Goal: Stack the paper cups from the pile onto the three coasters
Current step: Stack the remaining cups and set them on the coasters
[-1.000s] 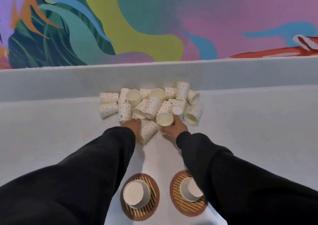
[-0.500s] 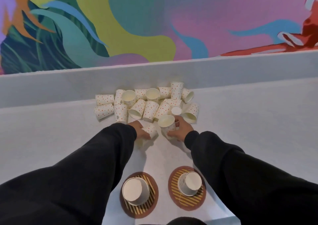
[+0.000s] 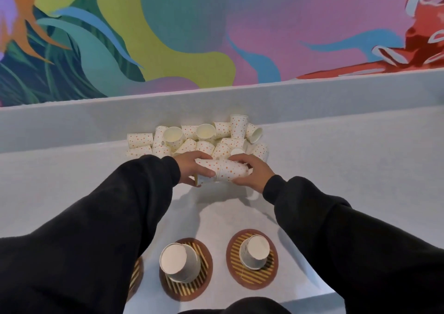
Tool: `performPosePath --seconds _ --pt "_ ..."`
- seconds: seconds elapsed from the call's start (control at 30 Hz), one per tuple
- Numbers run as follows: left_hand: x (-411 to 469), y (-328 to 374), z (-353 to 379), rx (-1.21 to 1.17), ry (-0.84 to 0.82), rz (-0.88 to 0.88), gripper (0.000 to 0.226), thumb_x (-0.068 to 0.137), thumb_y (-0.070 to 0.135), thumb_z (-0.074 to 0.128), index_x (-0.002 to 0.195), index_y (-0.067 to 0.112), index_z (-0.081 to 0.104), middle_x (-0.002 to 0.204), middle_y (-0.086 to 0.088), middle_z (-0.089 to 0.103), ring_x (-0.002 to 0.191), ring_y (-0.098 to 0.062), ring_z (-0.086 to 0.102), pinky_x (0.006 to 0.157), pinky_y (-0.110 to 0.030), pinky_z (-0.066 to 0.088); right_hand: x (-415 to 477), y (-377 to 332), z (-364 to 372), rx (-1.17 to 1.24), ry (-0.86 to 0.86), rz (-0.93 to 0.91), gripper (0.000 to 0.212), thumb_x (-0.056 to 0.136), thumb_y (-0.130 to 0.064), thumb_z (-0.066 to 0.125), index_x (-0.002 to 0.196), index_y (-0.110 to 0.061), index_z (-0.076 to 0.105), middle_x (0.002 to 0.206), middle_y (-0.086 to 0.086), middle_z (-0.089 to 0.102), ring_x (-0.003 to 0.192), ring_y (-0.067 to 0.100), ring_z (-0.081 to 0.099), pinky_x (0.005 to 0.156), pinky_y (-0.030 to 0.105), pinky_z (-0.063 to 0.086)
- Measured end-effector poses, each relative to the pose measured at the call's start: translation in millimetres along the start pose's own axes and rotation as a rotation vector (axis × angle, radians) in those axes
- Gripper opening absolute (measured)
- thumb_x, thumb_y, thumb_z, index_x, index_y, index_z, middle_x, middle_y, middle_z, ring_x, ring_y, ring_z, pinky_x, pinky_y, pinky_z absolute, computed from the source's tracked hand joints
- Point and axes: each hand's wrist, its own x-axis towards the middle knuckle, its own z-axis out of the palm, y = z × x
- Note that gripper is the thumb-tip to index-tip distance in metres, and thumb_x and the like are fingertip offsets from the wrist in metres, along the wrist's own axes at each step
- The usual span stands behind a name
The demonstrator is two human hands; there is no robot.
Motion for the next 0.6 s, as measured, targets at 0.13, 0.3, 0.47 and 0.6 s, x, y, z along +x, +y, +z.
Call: performPosePath --seconds 0.13,0.3,0.47,0.6 --pt "-3 -2 15 -0.013 -0.047 0.037 0.071 0.076 0.015 0.090 0.138 0.014 0.057 0.138 -0.011 0.057 0.115 -0.025 0.060 0.074 -0.028 0.061 5 -6 -3 0.060 -0.053 -0.026 0.061 0.066 -0.026 0.087 0.123 -0.039 0.071 0.132 -0.007 0.060 0.122 0.020 0.056 0.107 0.045 0.051" --pt "-2 -4 19 -0.285 -0.097 -0.016 0.081 0.063 0.013 0.093 0.137 0.015 0.058 0.136 -0.019 0.058 0.118 -0.036 0.062 0.079 -0.044 0.060 16 -15 -5 0.221 -0.085 -0.021 0.071 0.070 -0.005 0.091 0.131 -0.029 0.065 0.125 0.002 0.066 0.113 0.023 0.065 0.091 0.032 0.059" --pt "-3 -9 3 -0.485 0.074 -0.033 0.075 0.072 0.002 0.089 0.139 0.004 0.056 0.134 -0.024 0.062 0.116 -0.041 0.065 0.075 -0.045 0.062 37 -10 -14 0.105 0.067 0.150 0.075 0.073 -0.007 0.092 0.138 -0.022 0.058 0.132 0.003 0.057 0.111 0.022 0.055 0.090 0.028 0.049" --pt "-10 -16 -8 -0.516 0.113 -0.053 0.031 0.085 -0.002 0.076 0.114 0.002 0.065 0.120 -0.021 0.063 0.103 -0.038 0.062 0.079 -0.046 0.063 55 -8 -10 -0.108 0.117 0.203 0.061 0.086 -0.020 0.082 0.141 -0.021 0.055 0.143 0.008 0.054 0.130 0.028 0.053 0.107 0.038 0.045"
